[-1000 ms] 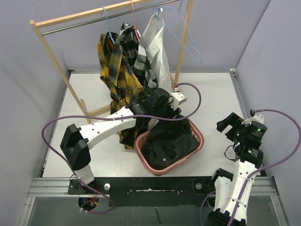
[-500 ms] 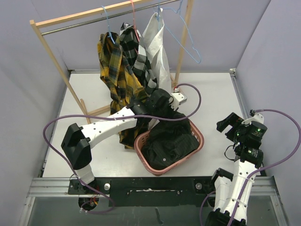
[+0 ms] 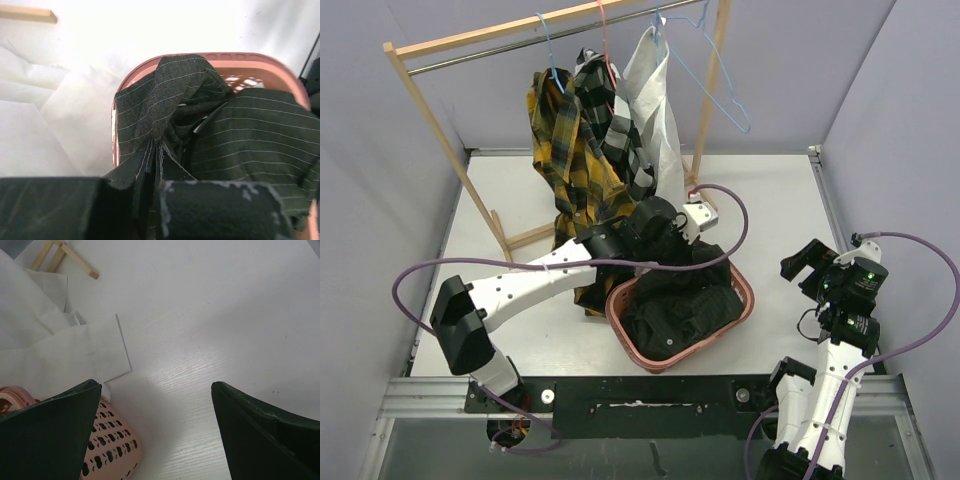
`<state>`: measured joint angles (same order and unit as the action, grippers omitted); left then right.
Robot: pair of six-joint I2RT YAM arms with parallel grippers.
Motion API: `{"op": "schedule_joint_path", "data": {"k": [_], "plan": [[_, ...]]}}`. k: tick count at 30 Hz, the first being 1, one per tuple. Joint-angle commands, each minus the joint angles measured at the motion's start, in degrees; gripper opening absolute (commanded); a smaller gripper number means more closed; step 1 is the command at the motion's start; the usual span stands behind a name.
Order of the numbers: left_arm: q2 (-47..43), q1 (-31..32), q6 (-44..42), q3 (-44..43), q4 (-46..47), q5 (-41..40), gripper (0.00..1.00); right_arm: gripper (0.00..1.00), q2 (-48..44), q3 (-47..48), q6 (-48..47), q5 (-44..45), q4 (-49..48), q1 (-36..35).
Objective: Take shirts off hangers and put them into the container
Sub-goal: Adjust the shirt in the bin.
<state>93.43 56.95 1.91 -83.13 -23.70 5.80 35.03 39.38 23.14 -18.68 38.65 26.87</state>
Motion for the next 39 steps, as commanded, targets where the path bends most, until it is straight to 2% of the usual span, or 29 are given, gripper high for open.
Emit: {"op": "schedule_joint_path", "data": {"k": [1,10,15,19,30,39], "plan": [[-7.6,2.0,-0.9,-0.5,5.1,-0.9,0.00,0.97,-0.3,0.3,0.2,-0.6,-2.2,0.0],[-11.5,8.5,-0.6,5.6,3.8,2.5,0.00,0.97,-0.6,0.6,0.3,-0.5,-1.8,0.0],[-9.5,9.0,2.1,12.5,4.7,6.2,0.00,0.97,-0.7,0.7,0.2,-0.6,-1.7,0.0],[-5.0,9.1,2.5,15.0,5.7,5.2,0.00,0.97,-0.9,0.6,0.4,-0.7,-1.6,0.0],[11.4,7.1,4.7,9.8,4.4,2.2,0.00,0.97,-0.7,0.7,0.2,-0.7,-1.6,0.0],[15.3,5.2,3.7,7.4,8.0,2.2,0.00,0.97,-0.4,0.6,0.2,-0.7,-1.9,0.1]]}}
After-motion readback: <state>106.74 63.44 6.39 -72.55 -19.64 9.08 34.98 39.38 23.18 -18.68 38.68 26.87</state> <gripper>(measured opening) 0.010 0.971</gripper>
